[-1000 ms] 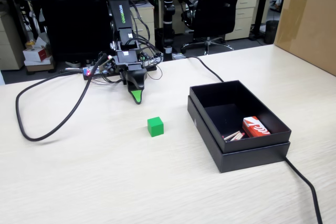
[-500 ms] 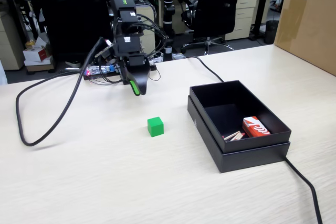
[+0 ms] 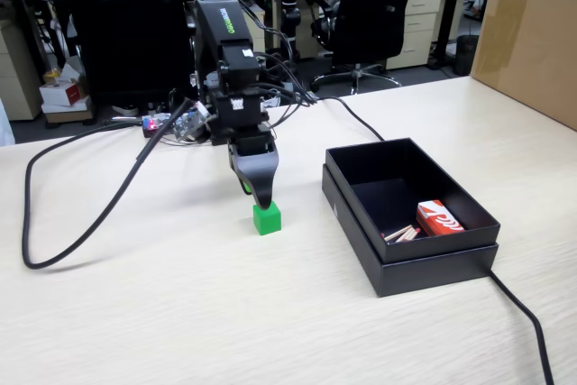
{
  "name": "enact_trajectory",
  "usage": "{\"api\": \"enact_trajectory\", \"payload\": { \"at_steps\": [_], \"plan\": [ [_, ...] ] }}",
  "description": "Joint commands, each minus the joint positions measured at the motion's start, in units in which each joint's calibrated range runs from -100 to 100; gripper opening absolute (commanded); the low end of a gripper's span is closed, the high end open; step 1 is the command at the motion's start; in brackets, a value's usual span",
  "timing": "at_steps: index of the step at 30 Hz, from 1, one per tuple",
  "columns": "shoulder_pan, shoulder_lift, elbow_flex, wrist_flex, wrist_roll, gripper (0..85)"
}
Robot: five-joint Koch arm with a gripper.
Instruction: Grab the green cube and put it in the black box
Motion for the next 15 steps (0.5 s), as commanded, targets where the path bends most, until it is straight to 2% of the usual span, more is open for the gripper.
{"api": "enact_trajectory", "payload": {
  "at_steps": [1,11,15],
  "plan": [
    [0.05,1.73,5.09,-0.86,0.15,47.2],
    [0.73,8.39,9.26,-0.95,0.49,44.8],
    [0.73,9.99,10.71,-0.95,0.49,39.8]
  ]
}}
